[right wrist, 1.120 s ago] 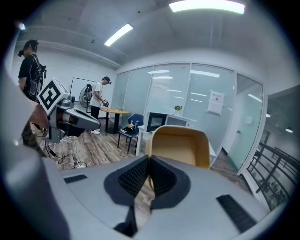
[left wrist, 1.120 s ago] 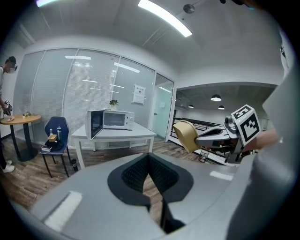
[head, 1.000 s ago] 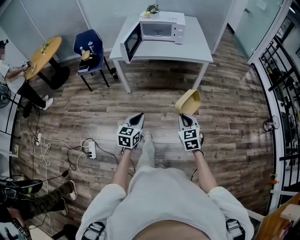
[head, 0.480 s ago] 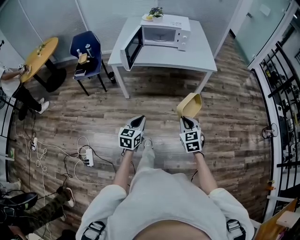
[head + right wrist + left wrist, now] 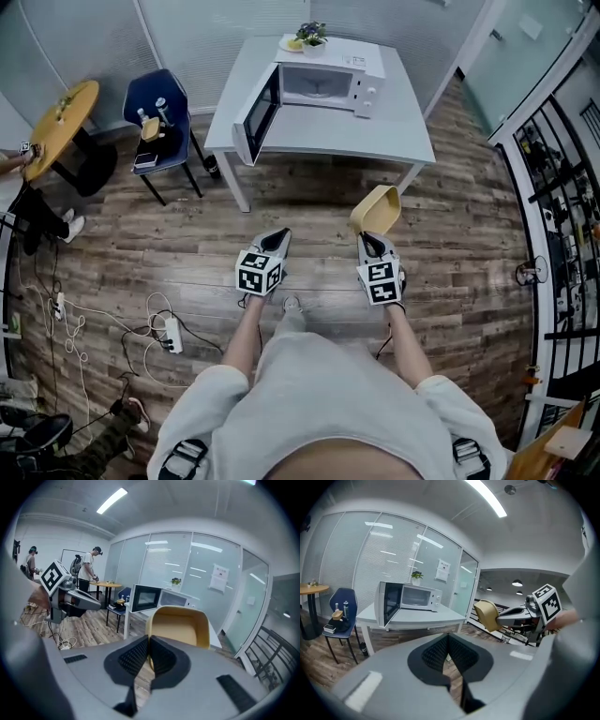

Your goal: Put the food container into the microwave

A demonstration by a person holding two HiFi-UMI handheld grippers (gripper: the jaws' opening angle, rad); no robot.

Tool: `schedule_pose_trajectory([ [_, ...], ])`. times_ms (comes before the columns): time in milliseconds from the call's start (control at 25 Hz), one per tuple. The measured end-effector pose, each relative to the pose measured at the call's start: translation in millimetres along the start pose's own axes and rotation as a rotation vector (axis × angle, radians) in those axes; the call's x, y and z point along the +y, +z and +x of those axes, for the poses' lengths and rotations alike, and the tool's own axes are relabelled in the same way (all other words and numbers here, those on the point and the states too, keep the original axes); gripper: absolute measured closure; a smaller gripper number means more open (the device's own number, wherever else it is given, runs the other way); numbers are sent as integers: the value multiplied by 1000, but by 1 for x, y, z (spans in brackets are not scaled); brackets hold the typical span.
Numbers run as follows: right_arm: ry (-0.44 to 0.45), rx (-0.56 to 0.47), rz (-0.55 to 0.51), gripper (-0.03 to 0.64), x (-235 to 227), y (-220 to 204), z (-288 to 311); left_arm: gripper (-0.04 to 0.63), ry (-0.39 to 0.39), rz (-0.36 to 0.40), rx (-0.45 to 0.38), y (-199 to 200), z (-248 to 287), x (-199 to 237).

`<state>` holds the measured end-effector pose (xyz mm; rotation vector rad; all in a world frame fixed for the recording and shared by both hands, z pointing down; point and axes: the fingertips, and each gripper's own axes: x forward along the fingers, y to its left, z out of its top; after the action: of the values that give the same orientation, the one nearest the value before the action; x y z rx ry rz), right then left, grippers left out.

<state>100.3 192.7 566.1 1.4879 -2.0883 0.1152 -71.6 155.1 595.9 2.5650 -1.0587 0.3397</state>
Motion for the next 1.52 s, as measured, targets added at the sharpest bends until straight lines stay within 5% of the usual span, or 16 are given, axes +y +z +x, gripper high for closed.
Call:
schedule_pose_trajectory([
  [680, -38, 43, 21, 595, -35, 57, 126, 584, -58, 10, 24, 60, 88, 113],
  [1520, -1, 52, -9, 595, -53, 73, 197, 584, -71, 30, 55, 78, 146, 153],
])
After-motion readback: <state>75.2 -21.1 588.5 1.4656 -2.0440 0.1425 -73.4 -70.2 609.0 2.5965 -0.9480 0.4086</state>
